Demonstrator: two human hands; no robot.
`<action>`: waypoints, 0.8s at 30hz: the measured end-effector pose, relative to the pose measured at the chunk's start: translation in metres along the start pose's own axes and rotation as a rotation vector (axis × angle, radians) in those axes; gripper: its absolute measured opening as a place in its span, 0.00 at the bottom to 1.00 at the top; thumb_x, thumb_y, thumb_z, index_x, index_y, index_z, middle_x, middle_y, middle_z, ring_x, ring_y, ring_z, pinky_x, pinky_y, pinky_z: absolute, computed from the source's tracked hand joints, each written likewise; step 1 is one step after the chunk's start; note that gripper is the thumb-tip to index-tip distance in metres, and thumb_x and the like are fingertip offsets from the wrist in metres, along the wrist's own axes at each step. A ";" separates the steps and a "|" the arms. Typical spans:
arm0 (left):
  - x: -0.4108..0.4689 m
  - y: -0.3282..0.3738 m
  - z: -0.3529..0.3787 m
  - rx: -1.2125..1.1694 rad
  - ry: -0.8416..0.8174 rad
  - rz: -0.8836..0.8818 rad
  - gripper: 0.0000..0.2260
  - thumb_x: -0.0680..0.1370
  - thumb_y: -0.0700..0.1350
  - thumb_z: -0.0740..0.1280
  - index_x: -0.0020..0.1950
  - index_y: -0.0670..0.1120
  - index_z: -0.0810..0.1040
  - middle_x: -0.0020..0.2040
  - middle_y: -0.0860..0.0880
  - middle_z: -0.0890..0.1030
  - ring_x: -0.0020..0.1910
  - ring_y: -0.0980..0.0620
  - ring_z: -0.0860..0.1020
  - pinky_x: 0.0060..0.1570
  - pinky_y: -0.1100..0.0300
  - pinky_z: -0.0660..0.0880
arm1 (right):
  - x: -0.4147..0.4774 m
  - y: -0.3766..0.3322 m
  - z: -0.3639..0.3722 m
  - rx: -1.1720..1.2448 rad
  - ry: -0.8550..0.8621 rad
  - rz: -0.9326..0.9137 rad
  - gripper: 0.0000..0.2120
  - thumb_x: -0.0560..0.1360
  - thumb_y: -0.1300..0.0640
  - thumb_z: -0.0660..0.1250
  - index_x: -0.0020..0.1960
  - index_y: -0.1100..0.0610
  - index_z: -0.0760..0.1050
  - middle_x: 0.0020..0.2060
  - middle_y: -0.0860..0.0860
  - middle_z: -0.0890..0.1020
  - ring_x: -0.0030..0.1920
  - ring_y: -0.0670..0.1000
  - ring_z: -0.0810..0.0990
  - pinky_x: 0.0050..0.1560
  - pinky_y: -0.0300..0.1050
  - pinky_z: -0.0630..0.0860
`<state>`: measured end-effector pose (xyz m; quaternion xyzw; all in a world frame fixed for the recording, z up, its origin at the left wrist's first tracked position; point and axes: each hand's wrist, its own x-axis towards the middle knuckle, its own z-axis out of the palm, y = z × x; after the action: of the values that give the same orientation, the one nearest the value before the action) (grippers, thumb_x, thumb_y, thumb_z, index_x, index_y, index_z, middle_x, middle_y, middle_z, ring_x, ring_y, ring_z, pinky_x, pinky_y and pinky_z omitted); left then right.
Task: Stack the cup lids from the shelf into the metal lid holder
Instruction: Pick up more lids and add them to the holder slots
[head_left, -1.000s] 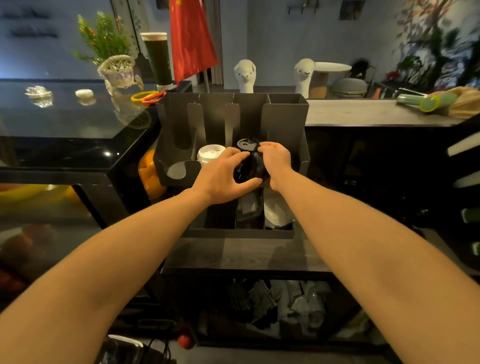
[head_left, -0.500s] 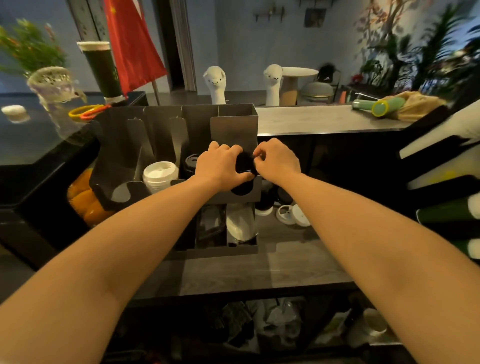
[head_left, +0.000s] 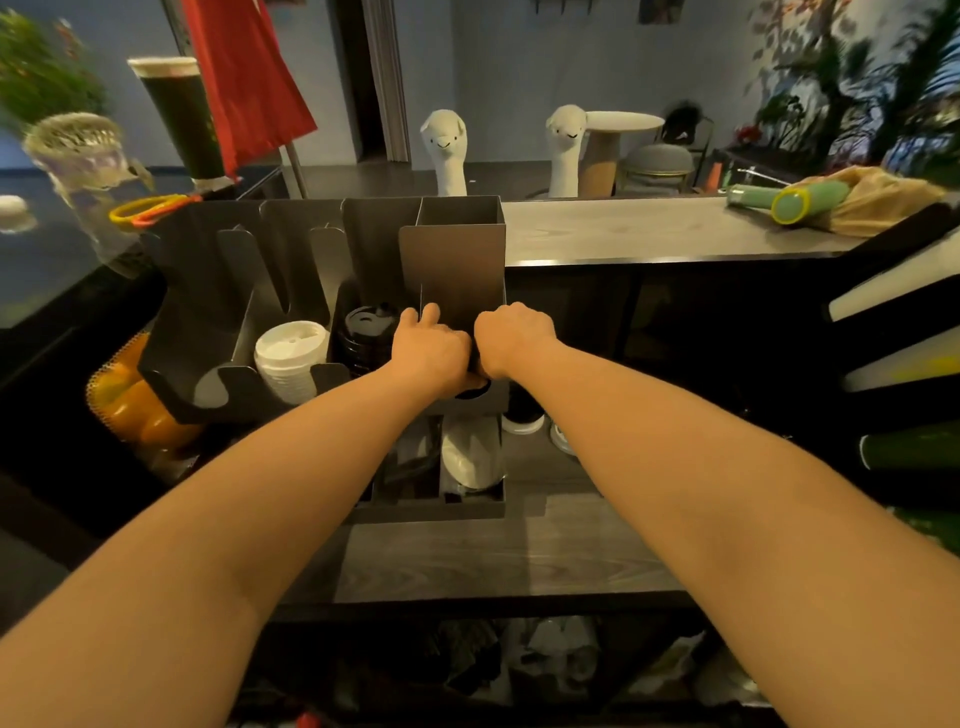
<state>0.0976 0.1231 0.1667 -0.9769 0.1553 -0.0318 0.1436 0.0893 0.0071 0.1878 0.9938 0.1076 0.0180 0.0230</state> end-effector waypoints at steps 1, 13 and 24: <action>0.000 0.001 -0.001 0.028 -0.022 0.004 0.21 0.78 0.68 0.59 0.54 0.53 0.77 0.45 0.52 0.76 0.62 0.46 0.66 0.58 0.50 0.62 | 0.001 0.000 0.002 0.003 0.001 -0.003 0.10 0.77 0.54 0.68 0.57 0.56 0.75 0.48 0.55 0.76 0.49 0.57 0.74 0.44 0.51 0.72; 0.000 -0.003 -0.006 0.108 -0.054 0.079 0.18 0.79 0.65 0.58 0.41 0.52 0.69 0.41 0.52 0.72 0.59 0.47 0.68 0.60 0.50 0.63 | 0.006 0.001 0.017 -0.002 0.074 0.005 0.13 0.79 0.54 0.66 0.61 0.57 0.74 0.54 0.56 0.77 0.58 0.57 0.71 0.45 0.49 0.70; -0.028 -0.027 0.004 -0.133 0.408 0.230 0.14 0.78 0.57 0.65 0.55 0.50 0.81 0.52 0.49 0.81 0.54 0.48 0.74 0.52 0.53 0.72 | -0.016 0.000 0.013 0.137 0.307 0.025 0.10 0.78 0.52 0.66 0.58 0.52 0.74 0.55 0.54 0.72 0.52 0.55 0.70 0.42 0.48 0.72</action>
<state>0.0793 0.1572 0.1703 -0.9334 0.2930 -0.2018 0.0475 0.0747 0.0029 0.1742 0.9798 0.0986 0.1624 -0.0618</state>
